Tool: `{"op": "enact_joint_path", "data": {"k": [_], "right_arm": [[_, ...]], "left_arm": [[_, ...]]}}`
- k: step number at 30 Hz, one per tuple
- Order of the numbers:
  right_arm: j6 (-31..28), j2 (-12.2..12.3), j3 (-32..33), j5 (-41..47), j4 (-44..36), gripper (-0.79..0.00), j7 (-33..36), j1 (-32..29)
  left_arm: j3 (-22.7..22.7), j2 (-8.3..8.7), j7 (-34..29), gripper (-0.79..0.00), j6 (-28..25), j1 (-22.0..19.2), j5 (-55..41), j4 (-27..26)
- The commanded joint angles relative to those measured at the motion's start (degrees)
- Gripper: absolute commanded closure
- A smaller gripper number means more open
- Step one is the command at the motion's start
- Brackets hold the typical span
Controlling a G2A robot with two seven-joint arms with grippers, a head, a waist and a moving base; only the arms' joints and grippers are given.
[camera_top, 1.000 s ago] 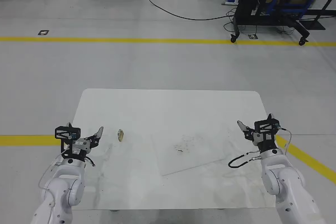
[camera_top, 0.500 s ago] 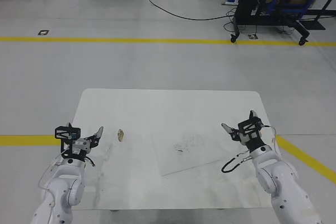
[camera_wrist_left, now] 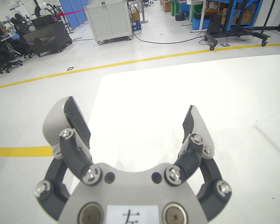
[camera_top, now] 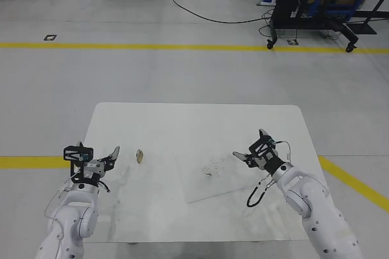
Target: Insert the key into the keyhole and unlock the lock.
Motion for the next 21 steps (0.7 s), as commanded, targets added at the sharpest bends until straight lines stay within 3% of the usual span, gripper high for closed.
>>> {"op": "enact_joint_path", "data": {"k": [1, 5, 9, 15, 17, 18, 21], "right_arm": [[-3.8, -0.1, -2.6, -0.4, 0.6, -0.785, 3.1, 1.6], [-18.9, -0.1, -8.8, -0.6, 4.8, -0.785, 8.2, 8.1], [-29.9, 0.0, -11.8, -0.5, 9.2, -0.785, 9.1, 13.2], [-29.8, 0.2, -14.2, -5.6, 8.8, -0.773, 13.1, 14.9], [-30.0, 0.2, -14.9, -6.3, 8.5, -0.677, 13.8, 15.2], [-30.0, 0.2, -15.3, -6.8, 8.3, -0.57, 14.1, 15.3], [-30.3, 0.2, -16.8, -7.7, 8.2, -0.391, 14.2, 15.6]], "left_arm": [[0.0, 0.0, 0.0, -0.785, 0.0, 0.0, 0.0, 0.0], [0.0, 0.0, 0.0, -0.785, 0.0, 0.0, 0.0, 0.0], [0.0, 0.0, 0.0, -0.785, 0.0, 0.0, 0.0, 0.0], [0.0, 0.0, 0.0, -0.785, 0.0, 0.0, 0.0, 0.0], [0.0, 0.0, 0.0, -0.785, 0.0, 0.0, 0.0, 0.0], [0.0, 0.0, 0.0, -0.785, 0.0, 0.0, 0.0, 0.0], [0.0, 0.0, 0.0, -0.785, 0.0, 0.0, 0.0, 0.0]]}}
